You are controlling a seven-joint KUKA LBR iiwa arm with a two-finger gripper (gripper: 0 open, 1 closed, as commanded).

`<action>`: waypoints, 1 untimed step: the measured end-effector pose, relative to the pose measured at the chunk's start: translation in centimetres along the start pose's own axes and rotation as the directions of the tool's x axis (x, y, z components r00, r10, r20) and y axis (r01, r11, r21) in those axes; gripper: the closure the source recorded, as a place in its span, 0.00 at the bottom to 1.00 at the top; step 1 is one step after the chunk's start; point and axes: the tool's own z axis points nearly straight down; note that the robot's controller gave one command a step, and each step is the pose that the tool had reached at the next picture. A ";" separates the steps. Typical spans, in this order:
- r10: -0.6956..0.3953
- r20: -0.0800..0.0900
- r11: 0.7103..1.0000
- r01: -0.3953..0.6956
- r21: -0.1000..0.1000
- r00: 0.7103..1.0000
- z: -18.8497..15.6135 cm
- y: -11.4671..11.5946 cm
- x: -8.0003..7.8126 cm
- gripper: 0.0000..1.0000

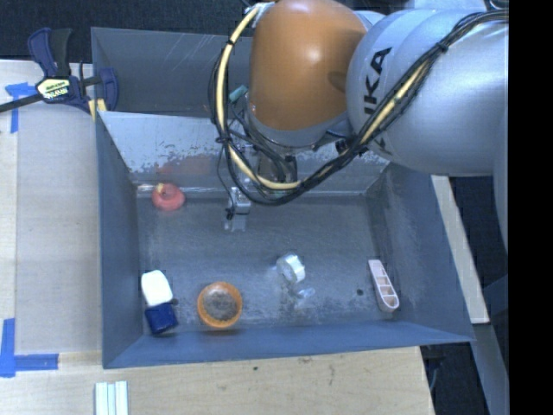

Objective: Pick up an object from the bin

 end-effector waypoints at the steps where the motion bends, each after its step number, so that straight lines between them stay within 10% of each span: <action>1: 0.003 0.009 1.000 -0.003 -0.002 1.000 -0.5 -0.1 -0.2 0.00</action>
Offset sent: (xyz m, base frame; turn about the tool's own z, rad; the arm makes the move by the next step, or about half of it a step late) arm 0.0359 0.0685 -0.0821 0.1490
